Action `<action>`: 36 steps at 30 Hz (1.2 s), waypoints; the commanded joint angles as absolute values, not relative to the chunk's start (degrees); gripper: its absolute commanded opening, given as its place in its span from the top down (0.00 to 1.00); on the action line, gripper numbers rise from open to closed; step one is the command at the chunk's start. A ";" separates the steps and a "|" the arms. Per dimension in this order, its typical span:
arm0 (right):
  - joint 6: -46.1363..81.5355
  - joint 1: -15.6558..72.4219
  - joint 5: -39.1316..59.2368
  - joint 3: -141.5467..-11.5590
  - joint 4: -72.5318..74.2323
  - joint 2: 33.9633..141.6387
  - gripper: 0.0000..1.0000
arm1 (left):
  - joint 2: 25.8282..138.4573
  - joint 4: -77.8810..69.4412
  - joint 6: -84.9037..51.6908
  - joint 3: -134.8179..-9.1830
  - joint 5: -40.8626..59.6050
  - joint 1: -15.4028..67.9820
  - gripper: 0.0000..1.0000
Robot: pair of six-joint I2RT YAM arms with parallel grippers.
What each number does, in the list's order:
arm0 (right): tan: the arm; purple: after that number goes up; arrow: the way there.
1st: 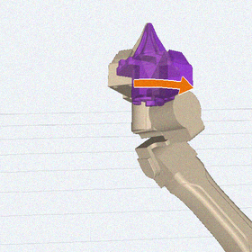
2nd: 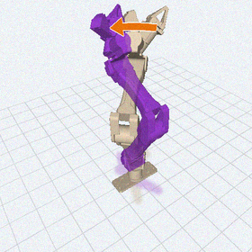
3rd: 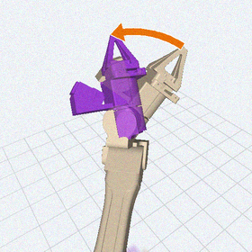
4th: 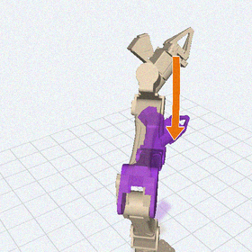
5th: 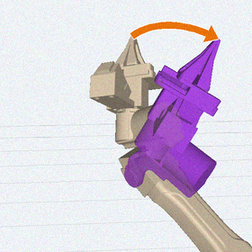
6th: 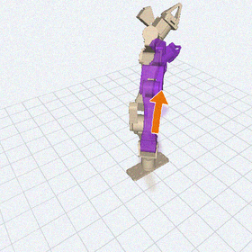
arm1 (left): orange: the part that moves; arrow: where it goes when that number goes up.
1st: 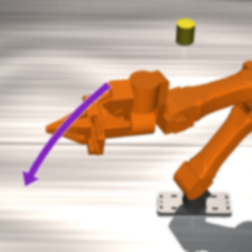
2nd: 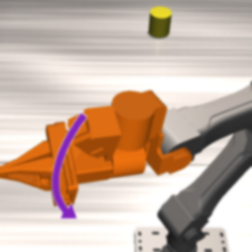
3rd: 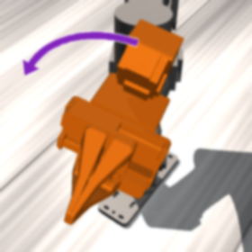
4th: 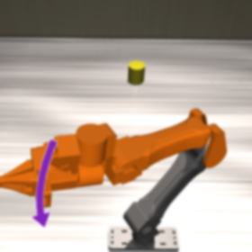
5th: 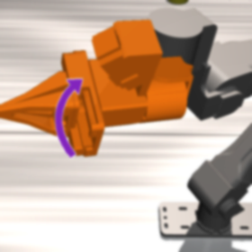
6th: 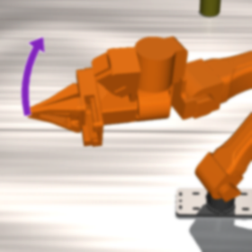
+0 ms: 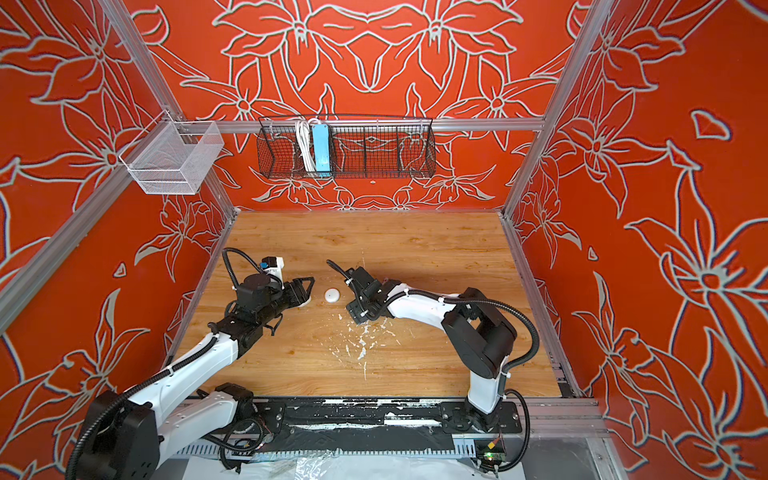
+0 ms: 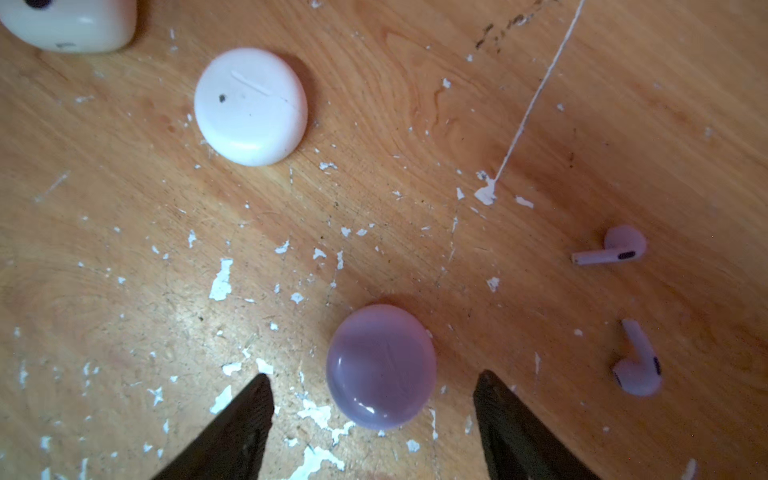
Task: Insert the wireless bluetooth earbuds into the charging case
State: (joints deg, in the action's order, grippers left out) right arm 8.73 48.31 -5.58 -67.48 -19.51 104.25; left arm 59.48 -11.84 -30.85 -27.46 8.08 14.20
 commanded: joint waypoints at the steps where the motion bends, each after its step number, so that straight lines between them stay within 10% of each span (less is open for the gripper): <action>1: 3.88 47.24 -5.03 -70.04 -23.45 107.04 0.20 | 58.21 -13.88 -30.05 -27.07 8.96 14.15 0.36; 24: 0.26 46.05 0.06 -72.60 -25.92 112.90 0.50 | 55.09 -13.59 -30.94 -25.82 6.57 14.16 0.31; 36: 2.99 45.98 6.06 -68.27 -22.84 109.64 0.49 | 55.59 -13.34 -30.97 -26.06 6.55 14.15 0.31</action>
State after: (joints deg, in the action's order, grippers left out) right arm 2.13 45.74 2.17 -70.32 -21.76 109.82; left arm 55.53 -12.56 -30.87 -26.24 7.14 14.20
